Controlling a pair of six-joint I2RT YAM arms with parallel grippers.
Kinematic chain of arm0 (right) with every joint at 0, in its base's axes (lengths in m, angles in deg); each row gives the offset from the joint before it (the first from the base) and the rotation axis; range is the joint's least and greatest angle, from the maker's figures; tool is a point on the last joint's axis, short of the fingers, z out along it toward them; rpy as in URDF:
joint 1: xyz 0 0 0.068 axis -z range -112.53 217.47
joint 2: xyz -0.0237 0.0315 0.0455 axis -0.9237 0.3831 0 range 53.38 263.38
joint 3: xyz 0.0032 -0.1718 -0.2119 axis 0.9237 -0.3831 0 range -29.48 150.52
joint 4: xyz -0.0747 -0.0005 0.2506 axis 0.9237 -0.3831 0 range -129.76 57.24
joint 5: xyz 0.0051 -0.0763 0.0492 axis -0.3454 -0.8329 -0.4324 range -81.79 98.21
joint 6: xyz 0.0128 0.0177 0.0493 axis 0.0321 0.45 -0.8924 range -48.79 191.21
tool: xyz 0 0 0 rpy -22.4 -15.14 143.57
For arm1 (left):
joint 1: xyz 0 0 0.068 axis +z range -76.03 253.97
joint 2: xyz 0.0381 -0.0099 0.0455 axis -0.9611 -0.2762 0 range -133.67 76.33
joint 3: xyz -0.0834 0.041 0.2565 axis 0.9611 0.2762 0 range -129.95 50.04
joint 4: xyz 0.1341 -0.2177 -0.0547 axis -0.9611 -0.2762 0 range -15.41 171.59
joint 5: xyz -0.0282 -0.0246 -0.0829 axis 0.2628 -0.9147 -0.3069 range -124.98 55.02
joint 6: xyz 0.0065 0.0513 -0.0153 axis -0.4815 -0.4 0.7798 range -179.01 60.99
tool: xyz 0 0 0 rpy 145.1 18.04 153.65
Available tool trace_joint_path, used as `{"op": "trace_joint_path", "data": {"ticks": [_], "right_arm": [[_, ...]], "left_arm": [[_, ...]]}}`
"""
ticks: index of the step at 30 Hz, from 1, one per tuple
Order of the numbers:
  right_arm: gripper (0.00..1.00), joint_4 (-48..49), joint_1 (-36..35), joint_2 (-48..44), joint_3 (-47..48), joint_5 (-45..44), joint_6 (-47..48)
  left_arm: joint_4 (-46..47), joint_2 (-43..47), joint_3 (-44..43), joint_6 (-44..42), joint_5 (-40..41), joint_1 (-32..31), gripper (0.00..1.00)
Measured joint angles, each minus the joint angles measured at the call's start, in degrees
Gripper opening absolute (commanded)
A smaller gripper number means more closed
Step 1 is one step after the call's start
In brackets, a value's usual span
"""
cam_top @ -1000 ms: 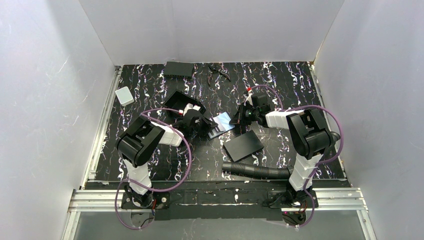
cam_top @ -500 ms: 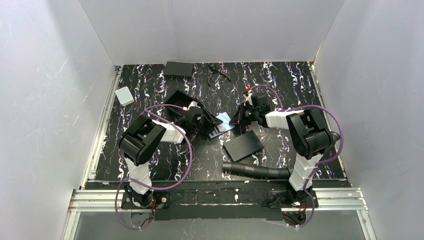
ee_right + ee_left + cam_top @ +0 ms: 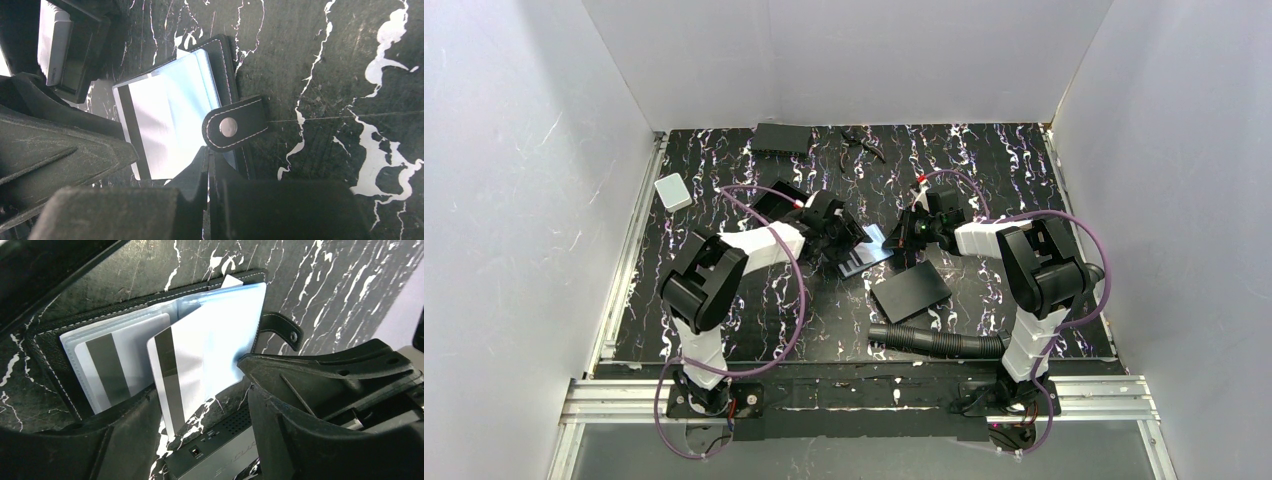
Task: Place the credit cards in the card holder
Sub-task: Insert the credit card into the card holder.
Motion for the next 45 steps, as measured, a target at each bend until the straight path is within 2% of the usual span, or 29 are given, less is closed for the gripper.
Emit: {"op": "trace_joint_path", "data": {"ticks": [6,17,31,37,43,45], "right_arm": [[0.03,0.0,0.0,0.0,0.0,0.0,0.0],[0.04,-0.2,0.0,-0.1,0.0,0.0,0.0],[0.28,-14.0,3.7,-1.1,5.7,1.8,4.5],[0.29,-13.5,3.6,-0.7,5.7,4.6,4.5],[0.29,-12.3,3.6,0.8,5.7,5.8,4.2],[0.29,-12.2,3.6,0.8,5.7,5.9,4.2]], "left_arm": [[-8.9,-2.2,-6.1,-1.3,0.7,-0.4,0.63],[-14.3,-6.7,-13.4,-3.0,0.1,-0.9,0.63],[-13.7,-7.0,-13.7,-4.6,-1.9,-0.9,0.69],[-15.4,-7.9,-15.4,-4.8,-2.5,-0.9,0.74],[-18.6,-11.7,-20.9,-5.4,-3.3,-0.9,0.76],[-19.3,-11.8,-21.1,-5.6,-3.2,-0.9,0.8]]}}
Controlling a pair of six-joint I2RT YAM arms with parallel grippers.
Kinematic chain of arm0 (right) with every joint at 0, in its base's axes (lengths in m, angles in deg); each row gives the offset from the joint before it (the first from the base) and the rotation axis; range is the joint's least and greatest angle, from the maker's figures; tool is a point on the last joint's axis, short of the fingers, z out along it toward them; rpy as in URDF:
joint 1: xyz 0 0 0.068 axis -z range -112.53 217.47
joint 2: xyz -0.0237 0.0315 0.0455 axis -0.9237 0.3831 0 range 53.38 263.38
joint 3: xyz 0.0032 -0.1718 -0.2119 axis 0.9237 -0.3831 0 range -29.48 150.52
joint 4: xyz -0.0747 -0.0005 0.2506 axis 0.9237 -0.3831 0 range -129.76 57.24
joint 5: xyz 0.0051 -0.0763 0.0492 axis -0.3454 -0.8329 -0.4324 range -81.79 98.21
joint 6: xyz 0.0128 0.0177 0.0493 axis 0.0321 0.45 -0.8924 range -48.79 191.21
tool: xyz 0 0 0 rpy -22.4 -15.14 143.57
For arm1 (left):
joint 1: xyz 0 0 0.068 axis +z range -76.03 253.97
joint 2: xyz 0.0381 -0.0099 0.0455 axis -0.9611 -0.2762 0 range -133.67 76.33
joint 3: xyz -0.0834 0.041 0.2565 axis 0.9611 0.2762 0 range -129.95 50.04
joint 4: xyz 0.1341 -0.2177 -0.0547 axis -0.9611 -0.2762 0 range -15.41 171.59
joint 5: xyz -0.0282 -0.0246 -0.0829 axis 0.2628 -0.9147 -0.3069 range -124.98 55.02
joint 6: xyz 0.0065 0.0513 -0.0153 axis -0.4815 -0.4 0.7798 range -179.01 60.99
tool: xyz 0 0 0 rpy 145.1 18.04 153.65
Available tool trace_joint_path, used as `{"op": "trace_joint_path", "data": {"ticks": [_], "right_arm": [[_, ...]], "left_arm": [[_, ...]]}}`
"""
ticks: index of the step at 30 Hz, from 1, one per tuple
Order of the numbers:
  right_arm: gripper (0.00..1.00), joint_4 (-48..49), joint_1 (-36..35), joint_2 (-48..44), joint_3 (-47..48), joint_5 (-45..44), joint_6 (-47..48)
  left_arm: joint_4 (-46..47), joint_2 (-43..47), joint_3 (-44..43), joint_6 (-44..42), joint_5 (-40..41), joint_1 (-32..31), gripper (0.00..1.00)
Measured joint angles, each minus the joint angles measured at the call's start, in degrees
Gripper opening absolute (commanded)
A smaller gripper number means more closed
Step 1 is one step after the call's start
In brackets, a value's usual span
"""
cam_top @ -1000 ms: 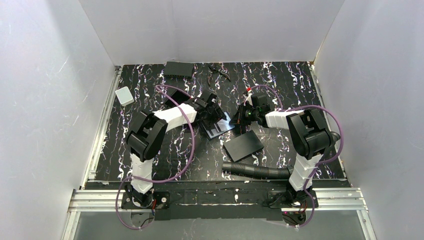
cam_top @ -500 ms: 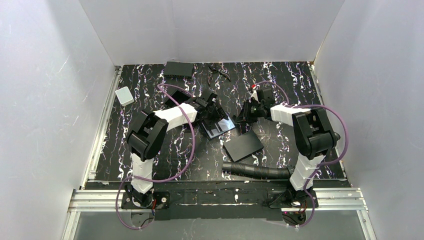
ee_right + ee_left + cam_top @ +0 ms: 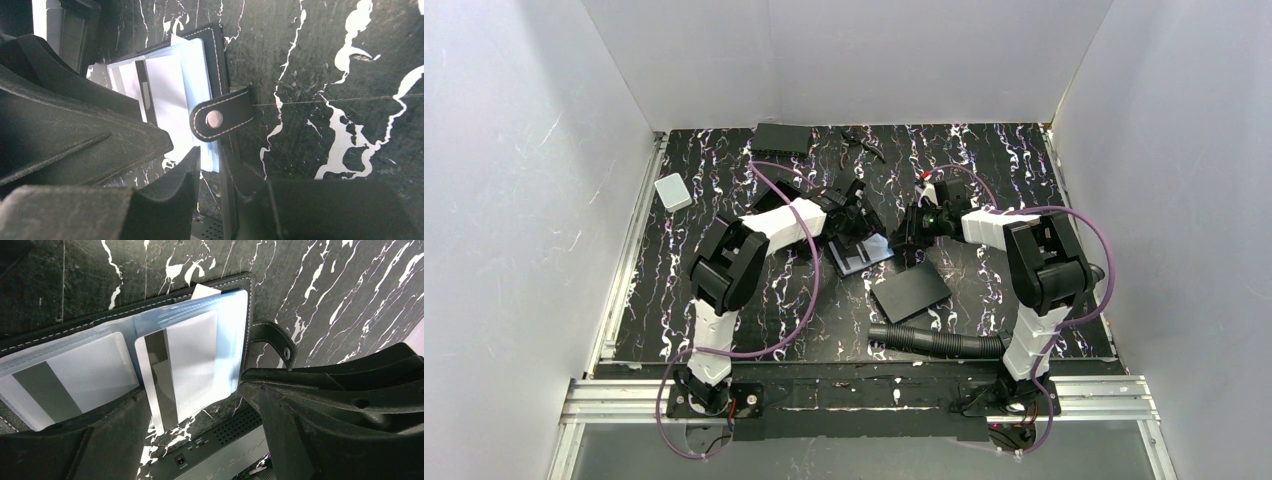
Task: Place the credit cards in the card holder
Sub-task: Insert the credit card into the card holder.
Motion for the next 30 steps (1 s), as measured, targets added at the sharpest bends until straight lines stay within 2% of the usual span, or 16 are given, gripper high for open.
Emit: {"op": "trace_joint_path", "data": {"ticks": [15,23,26,30], "right_arm": [[0.28,0.6,0.0,0.0,-0.1,0.1,0.0],[0.26,1.9,0.0,0.0,-1.2,0.2,-0.9],[0.26,2.0,0.0,0.0,-1.2,0.1,-1.0],[0.26,2.0,0.0,0.0,-1.3,0.1,-1.0]], "left_arm": [[-7.2,-0.6,-3.1,-2.0,0.7,-0.3,0.78],[-12.7,-4.5,-10.2,-3.7,1.7,-1.2,0.85],[-14.9,-4.5,-10.6,-4.4,2.6,-1.4,0.79],[-14.2,-3.3,-8.8,-5.7,2.8,-1.4,0.85]]}}
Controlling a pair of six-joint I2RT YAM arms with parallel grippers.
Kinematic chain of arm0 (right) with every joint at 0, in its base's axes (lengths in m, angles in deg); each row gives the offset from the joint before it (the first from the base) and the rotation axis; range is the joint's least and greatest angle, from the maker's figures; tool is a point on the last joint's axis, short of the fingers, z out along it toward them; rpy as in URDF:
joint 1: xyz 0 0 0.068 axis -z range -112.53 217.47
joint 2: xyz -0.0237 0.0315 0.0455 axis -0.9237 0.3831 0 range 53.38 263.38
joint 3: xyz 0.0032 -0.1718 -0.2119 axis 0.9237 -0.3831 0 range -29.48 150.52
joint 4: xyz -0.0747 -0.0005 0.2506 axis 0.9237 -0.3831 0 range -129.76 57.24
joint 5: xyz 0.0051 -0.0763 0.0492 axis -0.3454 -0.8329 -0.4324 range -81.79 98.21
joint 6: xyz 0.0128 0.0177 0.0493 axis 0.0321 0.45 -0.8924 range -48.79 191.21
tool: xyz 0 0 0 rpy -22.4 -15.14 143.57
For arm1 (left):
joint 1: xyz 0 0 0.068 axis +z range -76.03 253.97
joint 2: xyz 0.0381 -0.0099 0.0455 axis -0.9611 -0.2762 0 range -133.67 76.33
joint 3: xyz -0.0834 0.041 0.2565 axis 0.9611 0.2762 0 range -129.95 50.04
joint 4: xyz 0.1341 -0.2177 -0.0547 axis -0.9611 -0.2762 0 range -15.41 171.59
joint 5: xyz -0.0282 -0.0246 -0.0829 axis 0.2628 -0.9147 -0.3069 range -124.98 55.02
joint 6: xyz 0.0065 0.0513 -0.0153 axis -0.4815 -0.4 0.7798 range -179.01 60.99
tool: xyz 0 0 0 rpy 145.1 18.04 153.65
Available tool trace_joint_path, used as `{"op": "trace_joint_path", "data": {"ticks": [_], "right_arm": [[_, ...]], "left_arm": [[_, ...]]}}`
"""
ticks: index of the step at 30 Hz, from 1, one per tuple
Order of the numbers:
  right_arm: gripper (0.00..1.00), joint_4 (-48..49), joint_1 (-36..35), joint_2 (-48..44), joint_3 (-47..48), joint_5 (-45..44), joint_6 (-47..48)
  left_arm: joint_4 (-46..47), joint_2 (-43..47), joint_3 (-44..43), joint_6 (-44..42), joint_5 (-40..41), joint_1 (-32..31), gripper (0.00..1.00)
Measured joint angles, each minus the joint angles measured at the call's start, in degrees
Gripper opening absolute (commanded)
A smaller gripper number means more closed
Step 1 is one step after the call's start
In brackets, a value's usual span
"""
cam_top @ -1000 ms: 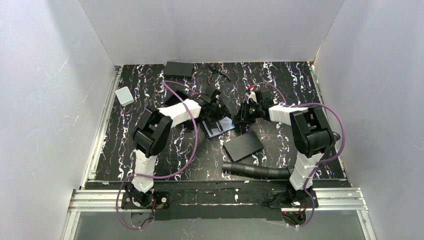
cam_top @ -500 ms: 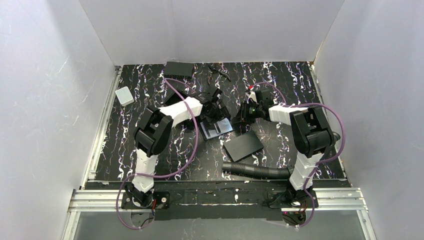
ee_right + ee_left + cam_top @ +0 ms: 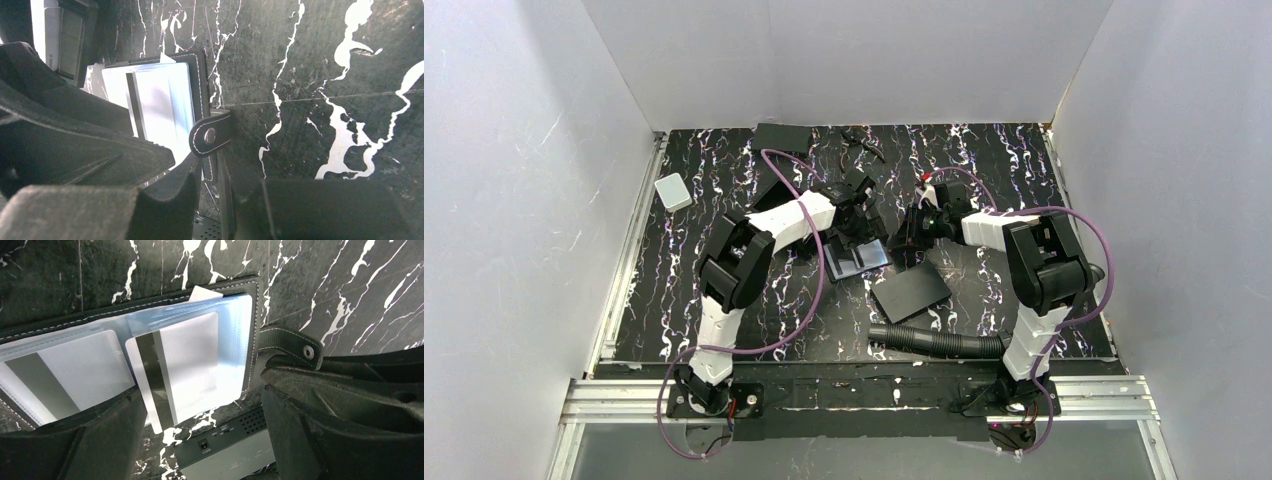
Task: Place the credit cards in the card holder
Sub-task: Insert the credit card into the card holder.
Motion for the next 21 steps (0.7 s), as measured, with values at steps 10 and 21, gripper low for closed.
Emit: {"op": "trace_joint_path", "data": {"ticks": [10,21], "right_arm": [[0.27,0.0,0.0,0.0,-0.3,0.0,0.1],[0.31,0.1,0.0,-0.1,-0.3,0.6,0.2]], "left_arm": [[4.9,5.9,7.3,-3.1,-3.4,0.6,0.92],[4.1,8.9,8.0,-4.6,-2.9,0.8,0.84]]}}
